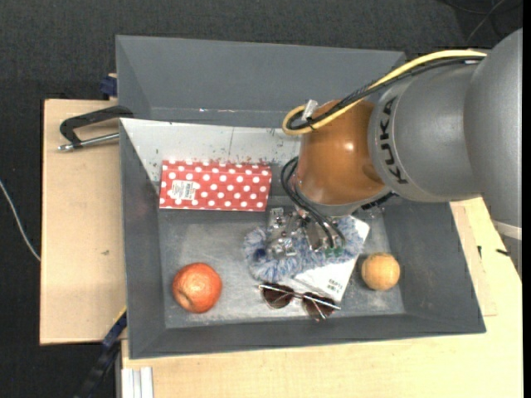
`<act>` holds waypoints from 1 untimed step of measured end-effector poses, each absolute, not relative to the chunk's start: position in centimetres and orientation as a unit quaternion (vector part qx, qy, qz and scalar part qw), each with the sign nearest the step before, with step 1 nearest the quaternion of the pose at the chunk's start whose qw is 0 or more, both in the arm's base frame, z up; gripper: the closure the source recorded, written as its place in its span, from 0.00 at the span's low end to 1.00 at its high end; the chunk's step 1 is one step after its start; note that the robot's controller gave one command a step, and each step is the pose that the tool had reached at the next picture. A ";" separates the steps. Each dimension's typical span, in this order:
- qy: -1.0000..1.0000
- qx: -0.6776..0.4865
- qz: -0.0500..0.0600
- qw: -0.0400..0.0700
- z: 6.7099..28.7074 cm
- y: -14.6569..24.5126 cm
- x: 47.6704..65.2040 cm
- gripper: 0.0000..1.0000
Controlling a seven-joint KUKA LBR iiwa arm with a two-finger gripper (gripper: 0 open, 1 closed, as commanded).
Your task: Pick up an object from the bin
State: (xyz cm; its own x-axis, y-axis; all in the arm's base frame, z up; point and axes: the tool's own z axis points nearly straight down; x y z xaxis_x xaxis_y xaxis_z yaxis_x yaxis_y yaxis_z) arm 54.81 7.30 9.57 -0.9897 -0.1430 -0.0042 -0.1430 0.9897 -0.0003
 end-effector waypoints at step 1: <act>0.997 -0.072 0.000 0.002 9.6 7.3 54.8 1.00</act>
Offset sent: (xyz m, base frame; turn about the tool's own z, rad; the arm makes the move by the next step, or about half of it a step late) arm 0.0067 0.0002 0.0341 0.0221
